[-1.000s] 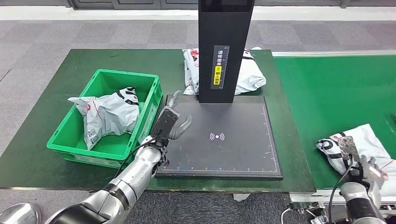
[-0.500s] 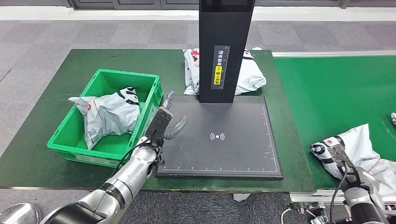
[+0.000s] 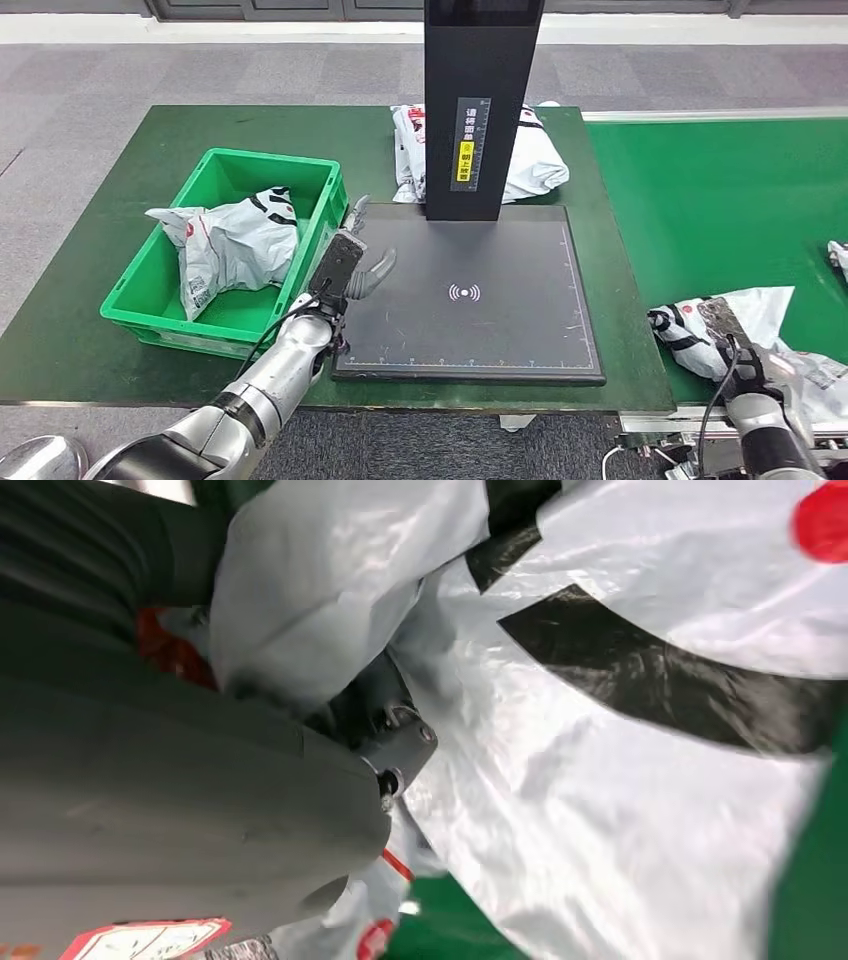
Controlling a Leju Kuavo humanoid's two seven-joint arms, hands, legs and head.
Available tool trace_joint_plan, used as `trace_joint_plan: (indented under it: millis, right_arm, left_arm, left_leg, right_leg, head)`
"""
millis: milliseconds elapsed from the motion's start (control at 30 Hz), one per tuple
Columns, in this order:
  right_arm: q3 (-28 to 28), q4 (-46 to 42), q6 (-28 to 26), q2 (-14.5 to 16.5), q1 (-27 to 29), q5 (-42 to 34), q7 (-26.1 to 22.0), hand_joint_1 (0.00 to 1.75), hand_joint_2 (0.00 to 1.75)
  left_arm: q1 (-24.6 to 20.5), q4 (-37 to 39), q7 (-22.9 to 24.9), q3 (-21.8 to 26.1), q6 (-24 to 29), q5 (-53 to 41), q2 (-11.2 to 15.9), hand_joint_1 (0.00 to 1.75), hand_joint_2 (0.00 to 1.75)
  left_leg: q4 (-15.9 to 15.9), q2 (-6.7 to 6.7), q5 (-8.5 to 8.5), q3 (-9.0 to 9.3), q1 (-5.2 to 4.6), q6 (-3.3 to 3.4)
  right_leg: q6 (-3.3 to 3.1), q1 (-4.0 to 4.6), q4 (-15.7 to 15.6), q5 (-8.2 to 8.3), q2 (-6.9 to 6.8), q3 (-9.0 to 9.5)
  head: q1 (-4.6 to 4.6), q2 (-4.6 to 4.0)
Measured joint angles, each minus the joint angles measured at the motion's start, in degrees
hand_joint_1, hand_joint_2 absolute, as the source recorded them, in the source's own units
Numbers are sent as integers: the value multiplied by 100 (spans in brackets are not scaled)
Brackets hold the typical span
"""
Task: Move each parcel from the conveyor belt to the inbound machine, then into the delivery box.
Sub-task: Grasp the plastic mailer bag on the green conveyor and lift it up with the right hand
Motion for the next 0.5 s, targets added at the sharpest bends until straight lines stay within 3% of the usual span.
trace_joint_plan:
  millis: [367, 500]
  right_arm:
    - [35, -1580, -215, 616, 259, -968, -824, 175, 175]
    - [627, -2588, -256, 955, 461, -1209, -923, 175, 175]
  left_arm:
    - [0, -80, -87, 0, 203, 28, 45, 0, 175]
    - [0, -150, -237, 0, 418, 30, 91, 0, 175]
  left_leg:
    - [-2, -5, 2, -6, 4, -3]
    - [-4, 9, 2, -2, 6, -3]
  right_leg:
    - [-1, 3, 2, 0, 0, -1]
    - [-1, 6, 3, 0, 9, -7]
  head:
    - [0, 0]
    - [-1, 0]
